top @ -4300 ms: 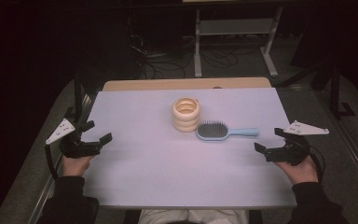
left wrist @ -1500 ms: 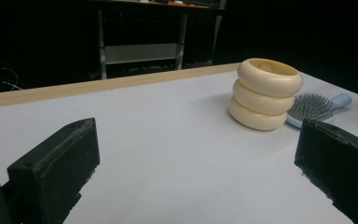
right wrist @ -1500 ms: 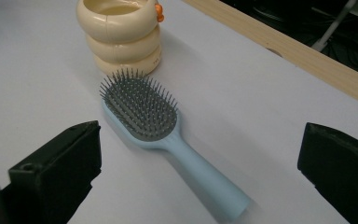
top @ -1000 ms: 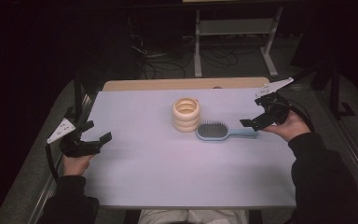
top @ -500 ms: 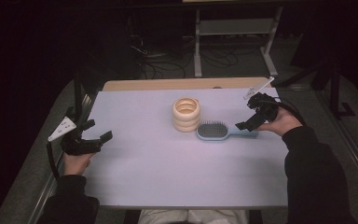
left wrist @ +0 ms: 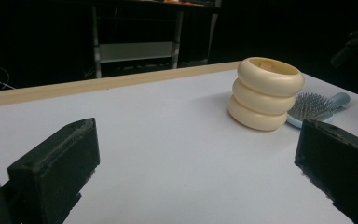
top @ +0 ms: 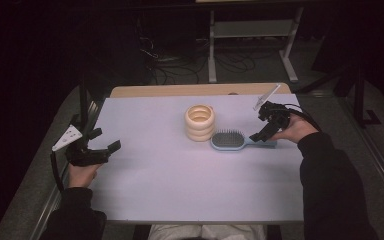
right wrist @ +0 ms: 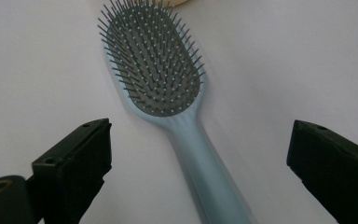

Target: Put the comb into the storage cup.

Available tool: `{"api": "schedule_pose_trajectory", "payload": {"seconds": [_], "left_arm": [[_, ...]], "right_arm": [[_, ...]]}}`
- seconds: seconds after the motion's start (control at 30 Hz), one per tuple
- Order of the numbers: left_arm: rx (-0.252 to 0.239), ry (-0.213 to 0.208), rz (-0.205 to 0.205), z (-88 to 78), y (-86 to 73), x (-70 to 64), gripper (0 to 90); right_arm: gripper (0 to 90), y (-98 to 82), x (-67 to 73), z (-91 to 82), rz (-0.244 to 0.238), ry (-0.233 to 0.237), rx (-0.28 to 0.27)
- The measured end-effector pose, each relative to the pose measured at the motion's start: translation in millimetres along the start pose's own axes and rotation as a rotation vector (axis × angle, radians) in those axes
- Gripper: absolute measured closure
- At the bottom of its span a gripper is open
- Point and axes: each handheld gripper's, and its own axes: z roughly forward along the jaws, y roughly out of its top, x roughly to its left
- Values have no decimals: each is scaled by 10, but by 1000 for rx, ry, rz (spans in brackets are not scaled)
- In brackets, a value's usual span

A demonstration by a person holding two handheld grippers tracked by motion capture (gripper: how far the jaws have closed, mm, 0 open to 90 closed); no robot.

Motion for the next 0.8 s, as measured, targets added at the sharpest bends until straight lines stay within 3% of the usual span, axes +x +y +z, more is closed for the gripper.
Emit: {"api": "schedule_pose_trajectory", "payload": {"seconds": [0.8], "left_arm": [[6,8,4,-9,-1,-3,0]], "right_arm": [[157,69,38,443,-125,31,183]]}}
